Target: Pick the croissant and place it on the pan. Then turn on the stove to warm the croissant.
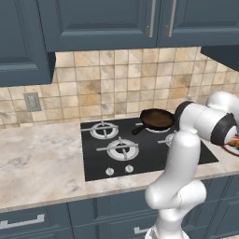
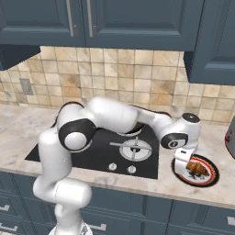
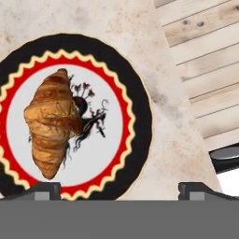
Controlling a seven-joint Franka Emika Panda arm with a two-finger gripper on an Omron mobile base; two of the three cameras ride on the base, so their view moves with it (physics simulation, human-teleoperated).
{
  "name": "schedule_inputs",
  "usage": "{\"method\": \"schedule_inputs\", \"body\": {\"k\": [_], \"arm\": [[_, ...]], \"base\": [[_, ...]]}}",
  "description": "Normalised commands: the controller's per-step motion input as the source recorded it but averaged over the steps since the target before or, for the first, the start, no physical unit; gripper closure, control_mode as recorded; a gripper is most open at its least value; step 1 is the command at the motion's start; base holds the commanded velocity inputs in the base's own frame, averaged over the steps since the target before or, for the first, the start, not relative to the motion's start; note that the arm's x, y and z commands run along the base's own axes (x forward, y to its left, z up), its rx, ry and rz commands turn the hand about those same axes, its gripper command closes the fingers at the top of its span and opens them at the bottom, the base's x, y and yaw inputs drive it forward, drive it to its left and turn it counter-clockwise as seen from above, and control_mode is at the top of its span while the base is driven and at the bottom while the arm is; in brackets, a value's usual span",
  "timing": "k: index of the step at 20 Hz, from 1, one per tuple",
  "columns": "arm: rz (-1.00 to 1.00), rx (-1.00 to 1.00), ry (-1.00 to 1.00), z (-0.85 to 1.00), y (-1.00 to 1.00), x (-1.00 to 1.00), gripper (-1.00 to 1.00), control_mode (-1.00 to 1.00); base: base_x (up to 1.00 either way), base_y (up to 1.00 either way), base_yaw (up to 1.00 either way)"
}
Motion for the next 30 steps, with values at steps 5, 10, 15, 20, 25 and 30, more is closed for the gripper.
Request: {"method": "schedule_inputs", "body": {"k": [5, 10, 15, 20, 25, 30], "arm": [[0.0, 0.02, 0.01, -0.1, -0.27, 0.24, -1.0, -1.0], [0.0, 0.01, 0.03, -0.11, -0.23, 0.24, -1.0, -1.0], [0.0, 0.0, 0.05, -0.18, -0.16, 0.19, -1.0, -1.0], [0.0, 0.0, 0.04, -0.3, -0.03, 0.05, -1.0, -1.0], [0.0, 0.0, 0.02, -0.36, 0.0, 0.03, -1.0, -1.0], [0.0, 0.0, 0.02, -0.25, 0.0, 0.11, -1.0, -1.0]], "base": [[0.0, 0.0, 0.0], [0.0, 0.0, 0.0], [0.0, 0.0, 0.0], [0.0, 0.0, 0.0], [0.0, 0.0, 0.0], [0.0, 0.0, 0.0]]}}
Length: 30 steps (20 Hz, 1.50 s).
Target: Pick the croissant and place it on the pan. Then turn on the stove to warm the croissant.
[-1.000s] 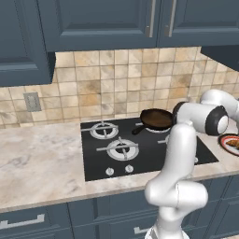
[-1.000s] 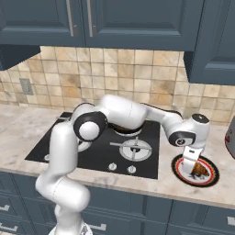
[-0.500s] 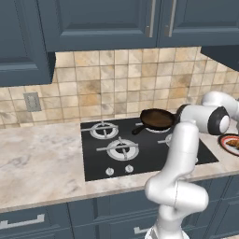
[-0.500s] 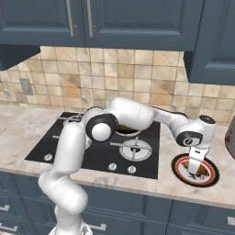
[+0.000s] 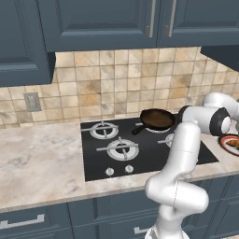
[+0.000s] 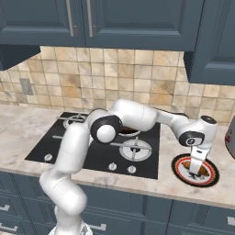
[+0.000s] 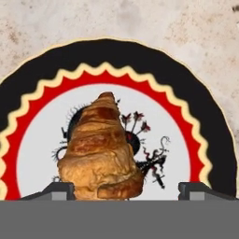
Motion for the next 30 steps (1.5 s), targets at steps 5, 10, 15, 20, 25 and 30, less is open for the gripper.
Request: {"method": "schedule_inputs", "body": {"k": [5, 10, 15, 20, 25, 30], "arm": [[0.0, 0.0, 0.02, -0.37, 0.0, 0.04, -1.0, -1.0], [0.0, 0.0, 0.0, -0.53, 0.0, 0.0, -1.0, -1.0], [0.0, 0.0, 0.0, -0.55, 0.0, 0.0, -1.0, -1.0], [0.0, 0.0, -0.06, -0.68, 0.0, 0.0, -1.0, -1.0], [0.0, 0.01, -0.03, -0.35, 0.0, 0.01, -1.0, -1.0], [0.0, 0.0, 0.0, 0.0, 0.0, 0.0, 1.0, -1.0]], "base": [[0.0, 0.0, 0.0], [0.0, 0.0, 0.0], [0.0, 0.0, 0.0], [0.0, 0.0, 0.0], [0.0, 0.0, 0.0], [0.0, 0.0, 0.0]]}}
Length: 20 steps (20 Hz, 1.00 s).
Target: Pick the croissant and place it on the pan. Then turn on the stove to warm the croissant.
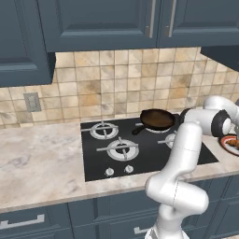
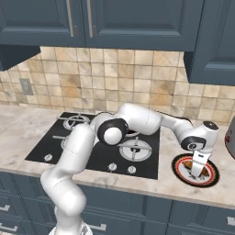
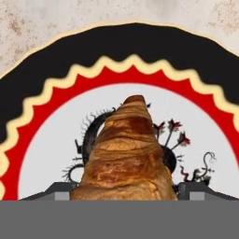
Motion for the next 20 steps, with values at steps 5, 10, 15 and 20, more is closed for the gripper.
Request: {"method": "schedule_inputs", "body": {"k": [5, 10, 15, 20], "arm": [[0.01, 0.0, 0.0, 0.09, 0.0, -0.03, 1.0, -1.0], [0.0, 0.0, -0.11, 0.55, 0.0, -0.24, 1.0, -1.0], [0.02, 0.0, -0.15, 0.61, 0.01, -0.28, 1.0, -1.0], [0.03, 0.0, -0.11, 0.5, 0.22, -0.29, 1.0, -1.0]], "base": [[0.0, 0.0, 0.0], [0.0, 0.0, 0.0], [0.0, 0.0, 0.0], [0.0, 0.0, 0.0]]}}
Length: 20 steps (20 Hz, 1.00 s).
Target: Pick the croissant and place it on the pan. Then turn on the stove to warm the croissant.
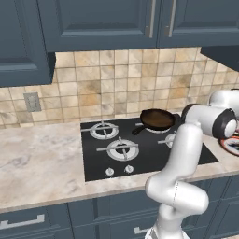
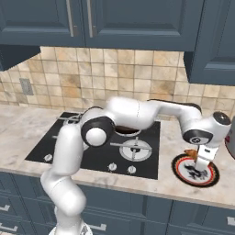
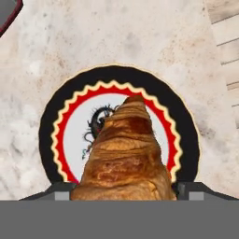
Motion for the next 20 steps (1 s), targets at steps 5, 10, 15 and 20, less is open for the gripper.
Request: {"method": "schedule_inputs", "body": {"k": [5, 10, 15, 20], "arm": [[0.04, 0.0, -0.12, 0.43, 0.41, -0.25, 1.0, -1.0], [0.04, -0.03, -0.09, 0.36, 0.56, -0.23, 1.0, -1.0], [0.05, -0.06, -0.04, 0.19, 0.72, -0.18, 1.0, -1.0], [0.06, -0.08, -0.01, 0.12, 0.78, -0.1, 1.0, -1.0]], "base": [[0.0, 0.0, 0.0], [0.0, 0.0, 0.0], [0.0, 0.0, 0.0], [0.0, 0.0, 0.0]]}}
